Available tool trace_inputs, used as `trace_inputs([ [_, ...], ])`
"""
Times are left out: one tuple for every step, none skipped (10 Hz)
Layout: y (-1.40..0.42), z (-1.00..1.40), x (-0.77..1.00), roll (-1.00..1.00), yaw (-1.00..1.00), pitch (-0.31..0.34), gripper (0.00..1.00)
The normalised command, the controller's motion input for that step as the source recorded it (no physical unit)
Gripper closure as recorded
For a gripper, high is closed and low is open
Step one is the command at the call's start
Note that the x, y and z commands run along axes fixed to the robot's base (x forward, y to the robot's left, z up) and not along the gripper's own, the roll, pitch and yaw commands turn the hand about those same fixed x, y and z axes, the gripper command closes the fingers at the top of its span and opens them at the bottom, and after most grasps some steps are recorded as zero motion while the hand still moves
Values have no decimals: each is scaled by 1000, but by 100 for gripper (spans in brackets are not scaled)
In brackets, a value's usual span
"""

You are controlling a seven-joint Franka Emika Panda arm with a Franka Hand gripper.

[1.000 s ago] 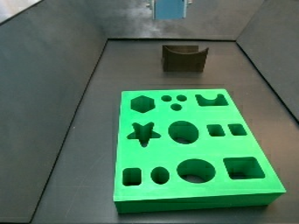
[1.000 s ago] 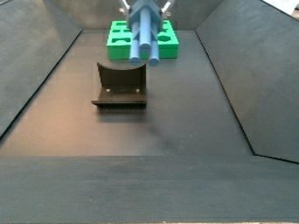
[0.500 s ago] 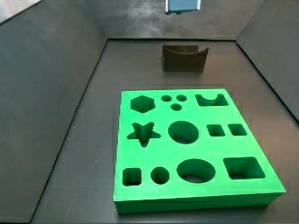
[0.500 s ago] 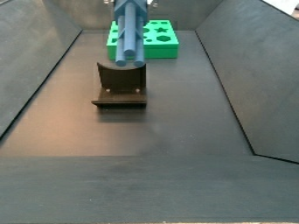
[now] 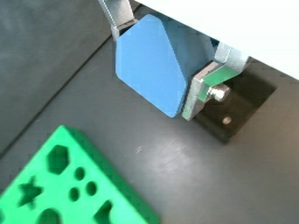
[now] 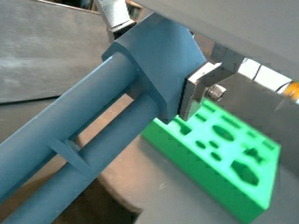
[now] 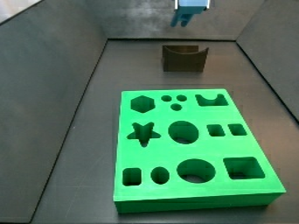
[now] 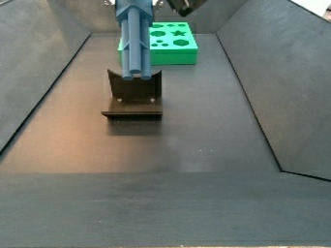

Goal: Pick up the 3 prong object. Move up. Rotate the 3 prong object. Place the 3 prong object on the fixture. Regrasp the 3 prong object. Move to above the board. Insert the 3 prong object.
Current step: Place the 3 prong object on the fixture.

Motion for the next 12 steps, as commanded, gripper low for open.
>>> trace_inputs([
  [36,-7,55,-1000,-128,147,100],
  [39,-15,77,-1000,-161,159,100],
  [44,-16,84,-1000,-190,168,100],
  [45,-11,83,-925,-218,153,100],
  [44,-14,82,-673,-220,99,100],
  [47,-16,76,-487,-216,58,100],
  [37,-11,74,-314,-203,23,100],
  [21,-1000,84,-148,-193,-79,100],
  [22,-1000,84,-128,-171,-103,100],
  [25,-1000,97,-118,-142,-122,100],
  [26,-1000,105,-96,-82,-144,100],
  [25,-1000,106,-77,-25,-160,100],
])
